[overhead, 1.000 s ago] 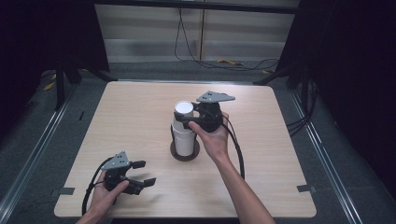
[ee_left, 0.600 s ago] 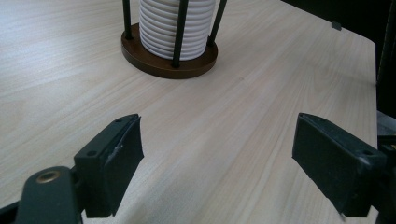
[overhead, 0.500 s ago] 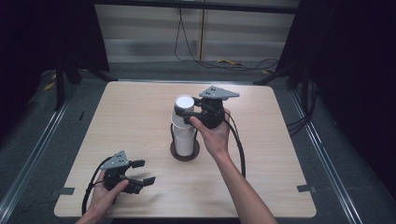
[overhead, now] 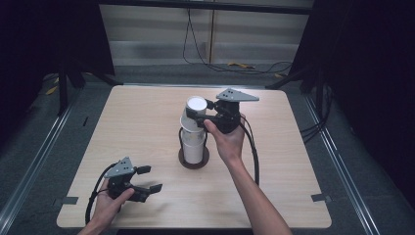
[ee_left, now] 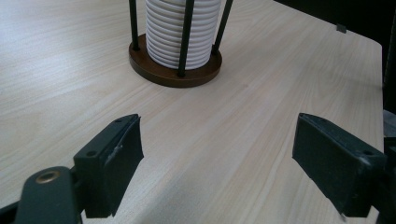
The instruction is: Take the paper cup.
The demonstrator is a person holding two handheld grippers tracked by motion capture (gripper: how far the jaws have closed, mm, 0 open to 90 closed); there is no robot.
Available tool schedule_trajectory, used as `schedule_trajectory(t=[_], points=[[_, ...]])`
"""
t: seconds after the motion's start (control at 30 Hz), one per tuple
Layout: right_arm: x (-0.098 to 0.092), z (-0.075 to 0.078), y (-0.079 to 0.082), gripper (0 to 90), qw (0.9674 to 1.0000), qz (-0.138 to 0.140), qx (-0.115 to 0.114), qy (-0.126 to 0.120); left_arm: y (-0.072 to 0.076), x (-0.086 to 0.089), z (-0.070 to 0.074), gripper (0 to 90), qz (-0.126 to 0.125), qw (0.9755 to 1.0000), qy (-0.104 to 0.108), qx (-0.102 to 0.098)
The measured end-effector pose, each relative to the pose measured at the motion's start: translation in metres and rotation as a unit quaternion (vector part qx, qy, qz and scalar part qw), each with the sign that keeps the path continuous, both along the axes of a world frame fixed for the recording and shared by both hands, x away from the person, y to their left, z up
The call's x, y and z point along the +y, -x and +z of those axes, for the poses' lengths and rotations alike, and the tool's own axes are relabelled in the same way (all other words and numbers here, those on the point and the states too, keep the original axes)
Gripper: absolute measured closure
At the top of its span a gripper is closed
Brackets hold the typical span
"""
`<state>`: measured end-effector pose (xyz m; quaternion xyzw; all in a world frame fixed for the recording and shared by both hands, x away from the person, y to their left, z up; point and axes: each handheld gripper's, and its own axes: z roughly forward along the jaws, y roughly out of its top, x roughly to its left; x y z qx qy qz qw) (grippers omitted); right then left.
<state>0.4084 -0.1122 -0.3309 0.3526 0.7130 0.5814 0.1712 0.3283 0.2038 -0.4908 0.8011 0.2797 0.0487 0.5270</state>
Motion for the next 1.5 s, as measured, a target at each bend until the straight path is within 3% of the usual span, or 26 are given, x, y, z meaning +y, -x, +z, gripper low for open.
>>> schedule_trajectory(t=[0.33,0.53,0.87,0.9,1.07,1.37,1.5], points=[[-0.004,0.016,0.006,35.0,0.9998,0.005,-0.007,-0.017,-0.005,-0.007,0.000,15.9,-0.009,0.9999,0.011,0.009],[-0.015,0.020,0.013,35.0,0.9999,0.001,-0.008,-0.013,-0.003,-0.012,0.013,15.9,-0.015,0.9996,0.012,-0.019],[-0.032,0.020,0.031,35.0,0.9998,0.004,-0.011,-0.017,-0.010,-0.031,0.022,15.9,-0.034,0.9991,0.009,-0.026],[-0.035,0.018,0.035,35.0,0.9999,0.007,-0.011,-0.008,-0.013,-0.034,0.023,15.9,-0.033,0.9990,0.021,-0.020],[-0.048,0.010,0.045,35.1,1.0000,0.006,-0.007,0.002,-0.020,-0.040,0.027,16.0,-0.034,0.9990,0.021,-0.019],[-0.056,-0.006,0.055,35.3,0.9997,0.019,0.014,0.009,-0.028,-0.052,0.040,16.0,-0.043,0.9982,0.022,-0.034],[-0.056,-0.014,0.059,35.3,0.9994,0.025,0.023,0.012,-0.028,-0.058,0.046,15.9,-0.047,0.9974,0.037,-0.042]])
